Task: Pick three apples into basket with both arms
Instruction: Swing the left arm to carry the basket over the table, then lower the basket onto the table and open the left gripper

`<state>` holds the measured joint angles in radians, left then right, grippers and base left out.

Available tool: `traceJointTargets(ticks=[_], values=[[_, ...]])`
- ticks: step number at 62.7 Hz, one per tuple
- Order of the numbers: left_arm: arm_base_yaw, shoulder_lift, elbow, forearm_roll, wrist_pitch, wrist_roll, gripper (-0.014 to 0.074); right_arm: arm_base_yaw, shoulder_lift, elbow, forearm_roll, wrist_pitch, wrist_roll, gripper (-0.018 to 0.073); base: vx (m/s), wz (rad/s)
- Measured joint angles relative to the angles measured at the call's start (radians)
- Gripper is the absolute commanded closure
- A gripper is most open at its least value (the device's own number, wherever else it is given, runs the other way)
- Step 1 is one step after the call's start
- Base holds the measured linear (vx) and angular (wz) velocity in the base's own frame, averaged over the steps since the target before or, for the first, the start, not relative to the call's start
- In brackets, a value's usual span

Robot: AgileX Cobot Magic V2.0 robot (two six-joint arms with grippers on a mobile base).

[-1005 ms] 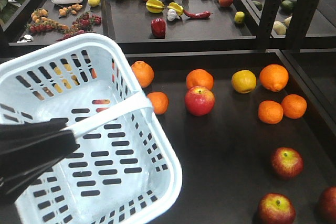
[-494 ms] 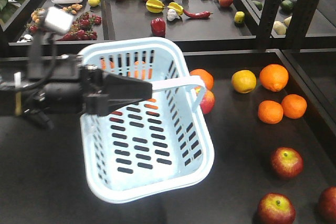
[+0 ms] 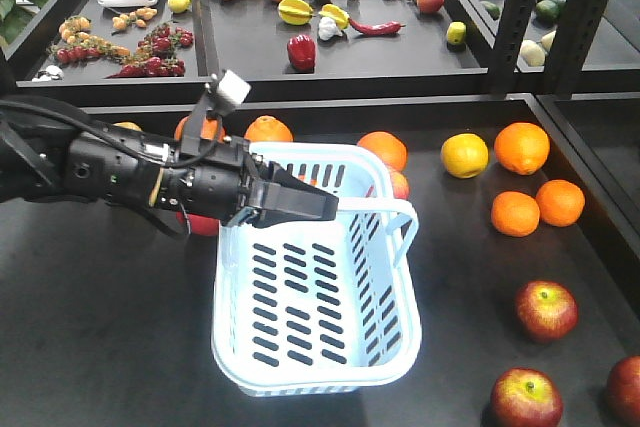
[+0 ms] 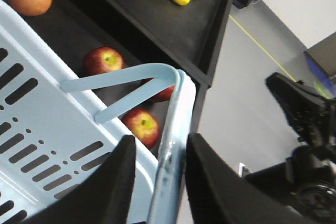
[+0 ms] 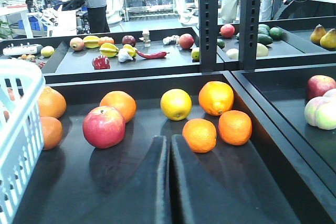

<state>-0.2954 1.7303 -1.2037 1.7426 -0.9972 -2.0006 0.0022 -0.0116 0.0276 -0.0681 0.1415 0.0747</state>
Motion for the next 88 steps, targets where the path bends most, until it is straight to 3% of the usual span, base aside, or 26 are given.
traceJointTargets(ticks=[10,26,55,71,88], values=[[0.0,0.043,-0.001,-0.018,0.036,0.061,0.0602,0.0,0.0,0.0,0.0,0.0,0.0,0.0564,0.0,0.0],[0.0,0.055,-0.004,-0.119,0.034,0.091,0.0602,0.0,0.0,0.0,0.0,0.0,0.0,0.0564,0.0,0.0],[0.0,0.082,-0.004,-0.081,0.017,0.101,0.0573,0.0,0.0,0.0,0.0,0.0,0.0,0.0564,0.0,0.0],[0.0,0.102,-0.004,-0.089,0.0,0.101,0.0414,0.0,0.0,0.0,0.0,0.0,0.0,0.0564,0.0,0.0],[0.0,0.102,-0.004,-0.104,-0.01,0.101,0.012,0.0,0.0,0.0,0.0,0.0,0.0,0.0564,0.0,0.0]])
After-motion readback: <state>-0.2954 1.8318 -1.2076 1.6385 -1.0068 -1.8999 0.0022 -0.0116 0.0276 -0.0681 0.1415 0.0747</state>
